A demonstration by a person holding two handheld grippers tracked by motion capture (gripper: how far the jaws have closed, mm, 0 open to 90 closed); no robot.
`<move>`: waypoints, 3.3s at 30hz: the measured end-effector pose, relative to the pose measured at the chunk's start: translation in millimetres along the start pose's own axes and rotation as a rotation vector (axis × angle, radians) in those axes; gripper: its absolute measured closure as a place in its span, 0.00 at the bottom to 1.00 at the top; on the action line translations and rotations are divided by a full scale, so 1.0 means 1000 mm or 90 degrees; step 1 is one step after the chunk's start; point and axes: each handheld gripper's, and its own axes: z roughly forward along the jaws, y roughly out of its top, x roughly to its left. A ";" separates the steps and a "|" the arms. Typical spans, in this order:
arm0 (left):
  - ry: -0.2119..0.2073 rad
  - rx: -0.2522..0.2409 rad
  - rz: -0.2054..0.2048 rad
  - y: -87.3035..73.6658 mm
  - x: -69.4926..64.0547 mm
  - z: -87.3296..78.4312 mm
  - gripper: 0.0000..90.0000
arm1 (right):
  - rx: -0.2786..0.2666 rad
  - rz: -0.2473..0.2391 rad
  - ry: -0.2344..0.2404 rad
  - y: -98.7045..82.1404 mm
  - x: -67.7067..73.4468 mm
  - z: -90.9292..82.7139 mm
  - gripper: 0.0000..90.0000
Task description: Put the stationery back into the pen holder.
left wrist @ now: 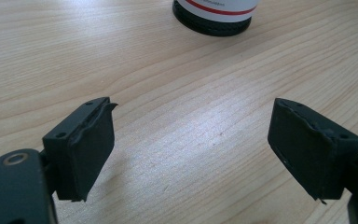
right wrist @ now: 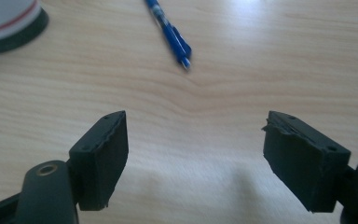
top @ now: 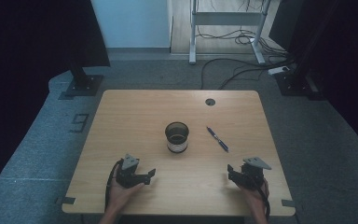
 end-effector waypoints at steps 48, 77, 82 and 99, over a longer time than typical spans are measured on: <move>-0.029 -0.008 0.011 -0.001 -0.005 0.001 0.17 | -0.013 -0.039 0.033 0.104 0.013 0.092 0.40; -0.014 -0.005 0.023 -0.001 -0.002 0.002 0.18 | 0.083 -0.095 0.058 0.115 0.029 0.159 0.56; -0.011 -0.002 0.026 -0.001 -0.002 0.003 0.18 | 0.091 -0.080 0.068 0.112 0.027 0.163 0.59; -0.022 0.006 0.035 -0.003 -0.005 0.006 0.18 | 0.077 -0.080 0.065 0.112 0.031 0.162 0.88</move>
